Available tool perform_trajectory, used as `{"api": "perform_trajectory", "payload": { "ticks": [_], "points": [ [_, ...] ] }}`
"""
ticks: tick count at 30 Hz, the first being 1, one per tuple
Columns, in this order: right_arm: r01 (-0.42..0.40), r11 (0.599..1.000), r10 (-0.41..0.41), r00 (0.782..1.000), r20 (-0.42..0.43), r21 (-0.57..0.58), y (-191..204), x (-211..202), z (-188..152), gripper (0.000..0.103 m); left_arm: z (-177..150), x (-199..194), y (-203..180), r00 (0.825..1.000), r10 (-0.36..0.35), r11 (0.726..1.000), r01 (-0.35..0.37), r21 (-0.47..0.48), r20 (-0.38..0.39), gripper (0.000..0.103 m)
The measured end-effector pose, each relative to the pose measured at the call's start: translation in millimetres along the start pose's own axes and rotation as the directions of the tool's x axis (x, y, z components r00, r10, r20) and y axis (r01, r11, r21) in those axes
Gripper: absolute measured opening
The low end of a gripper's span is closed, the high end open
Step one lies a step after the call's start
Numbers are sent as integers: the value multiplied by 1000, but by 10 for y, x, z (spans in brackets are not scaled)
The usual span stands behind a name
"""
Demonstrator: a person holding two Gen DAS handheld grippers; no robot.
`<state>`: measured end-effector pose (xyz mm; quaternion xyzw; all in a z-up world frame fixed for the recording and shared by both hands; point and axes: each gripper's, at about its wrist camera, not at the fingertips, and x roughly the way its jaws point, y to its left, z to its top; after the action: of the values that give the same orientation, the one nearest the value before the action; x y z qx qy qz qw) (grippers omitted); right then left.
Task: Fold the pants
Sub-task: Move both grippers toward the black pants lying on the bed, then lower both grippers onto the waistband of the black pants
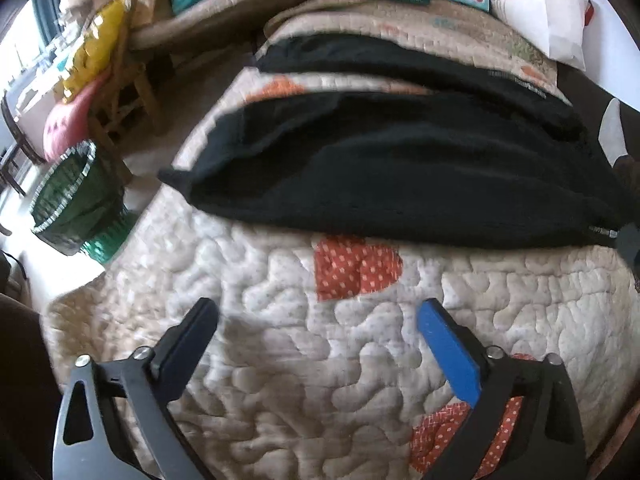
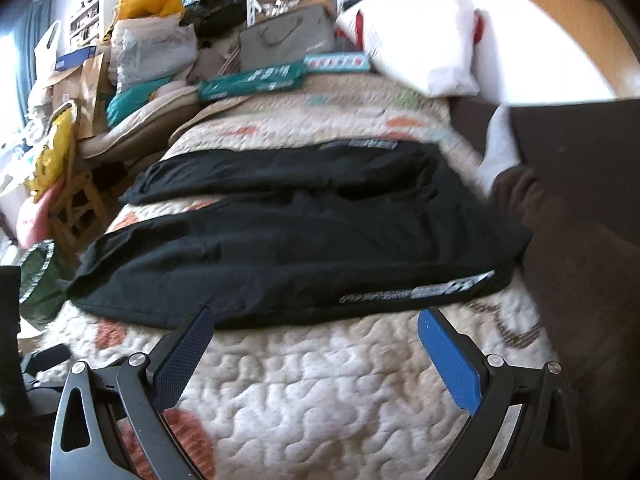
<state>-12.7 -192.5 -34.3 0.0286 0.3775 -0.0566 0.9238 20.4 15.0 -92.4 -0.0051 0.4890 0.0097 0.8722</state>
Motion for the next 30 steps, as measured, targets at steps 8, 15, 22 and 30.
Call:
{"api": "perform_trajectory", "payload": {
  "ticks": [8,15,22,30],
  "points": [
    [1,993,0,1000,12,-118,193,-19,-2,103,191,-766,-16,962,83,994,-97,44,261,98],
    [-11,992,13,1000,17,-124,226,-95,21,103,413,-1440,-46,921,40,996,-69,60,388,98],
    [61,980,-35,990,139,-190,324,-389,184,103,550,-1772,-67,910,32,997,-59,52,413,98],
    [12,975,16,992,127,-222,403,-333,165,103,570,-1464,-36,931,2,997,-31,73,365,98]
  ]
}}
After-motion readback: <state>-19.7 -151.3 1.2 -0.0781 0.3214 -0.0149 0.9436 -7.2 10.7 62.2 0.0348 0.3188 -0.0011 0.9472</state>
